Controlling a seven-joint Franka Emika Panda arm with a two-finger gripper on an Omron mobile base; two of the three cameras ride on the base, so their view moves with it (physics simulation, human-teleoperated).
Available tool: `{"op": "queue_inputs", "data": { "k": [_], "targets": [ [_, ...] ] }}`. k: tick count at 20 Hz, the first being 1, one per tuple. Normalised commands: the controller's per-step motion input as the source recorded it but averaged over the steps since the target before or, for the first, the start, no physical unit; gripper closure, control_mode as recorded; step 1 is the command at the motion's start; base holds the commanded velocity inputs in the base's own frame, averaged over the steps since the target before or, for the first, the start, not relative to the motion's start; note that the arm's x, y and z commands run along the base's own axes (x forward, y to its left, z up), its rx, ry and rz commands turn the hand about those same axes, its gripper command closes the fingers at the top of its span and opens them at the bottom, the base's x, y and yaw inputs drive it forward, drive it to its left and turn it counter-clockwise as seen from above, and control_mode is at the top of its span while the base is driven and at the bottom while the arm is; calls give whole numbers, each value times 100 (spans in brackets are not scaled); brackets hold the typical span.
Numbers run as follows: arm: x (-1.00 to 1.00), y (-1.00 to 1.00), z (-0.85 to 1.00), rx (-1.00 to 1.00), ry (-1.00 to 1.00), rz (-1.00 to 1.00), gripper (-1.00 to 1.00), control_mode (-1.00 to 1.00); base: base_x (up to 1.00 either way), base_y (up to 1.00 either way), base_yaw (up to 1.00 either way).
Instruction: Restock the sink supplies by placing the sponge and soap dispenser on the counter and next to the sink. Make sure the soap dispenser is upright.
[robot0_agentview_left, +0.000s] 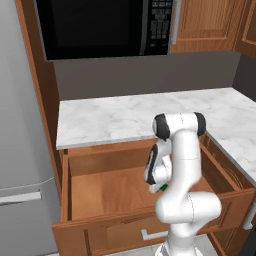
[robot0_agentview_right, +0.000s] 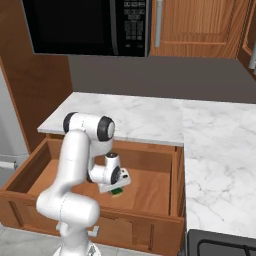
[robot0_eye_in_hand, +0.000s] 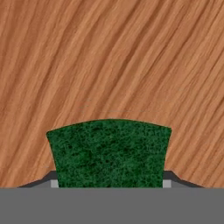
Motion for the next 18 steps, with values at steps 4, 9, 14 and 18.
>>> {"op": "queue_inputs", "data": {
  "k": [4, 9, 14, 18],
  "targets": [
    [-25, -3, 56, 0, -1, -2, 100, -100, 0, 0, 0],
    [0, 0, 87, 0, -2, -5, 100, -100, 0, 0, 0],
    [0, 0, 100, 0, -5, -9, 100, -100, 0, 0, 0],
    [-11, 0, 93, 0, -9, -14, 100, -100, 0, 0, 0]
  ]
}}
